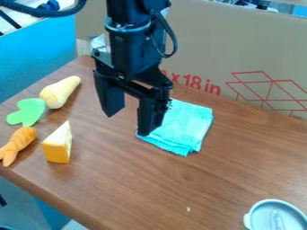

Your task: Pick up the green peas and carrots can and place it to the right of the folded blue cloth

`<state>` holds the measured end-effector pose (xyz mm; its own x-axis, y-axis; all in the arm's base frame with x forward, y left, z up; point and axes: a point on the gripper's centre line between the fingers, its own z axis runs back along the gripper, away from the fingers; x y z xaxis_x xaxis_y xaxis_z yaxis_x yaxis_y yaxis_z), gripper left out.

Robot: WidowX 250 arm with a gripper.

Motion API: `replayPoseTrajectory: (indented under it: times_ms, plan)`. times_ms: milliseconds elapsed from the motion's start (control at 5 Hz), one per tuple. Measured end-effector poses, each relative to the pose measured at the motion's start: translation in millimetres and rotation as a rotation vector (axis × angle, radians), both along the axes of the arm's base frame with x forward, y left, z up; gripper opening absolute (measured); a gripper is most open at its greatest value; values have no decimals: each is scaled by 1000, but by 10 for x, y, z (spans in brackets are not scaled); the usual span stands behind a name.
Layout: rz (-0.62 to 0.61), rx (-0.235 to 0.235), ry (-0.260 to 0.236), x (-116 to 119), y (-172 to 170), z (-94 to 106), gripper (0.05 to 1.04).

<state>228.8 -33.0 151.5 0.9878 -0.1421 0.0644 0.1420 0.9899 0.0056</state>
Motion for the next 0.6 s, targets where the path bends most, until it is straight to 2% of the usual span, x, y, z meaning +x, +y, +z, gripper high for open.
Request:
replayPoseTrajectory:
  times_ms: [200, 400, 600]
  plan:
    - [-11, 3, 21, -14, -37, -55, 1001]
    - [-129, 60, 34, 6, -487, -139, 1001]
    - [-215, 72, 3, -71, -999, -117, 1001]
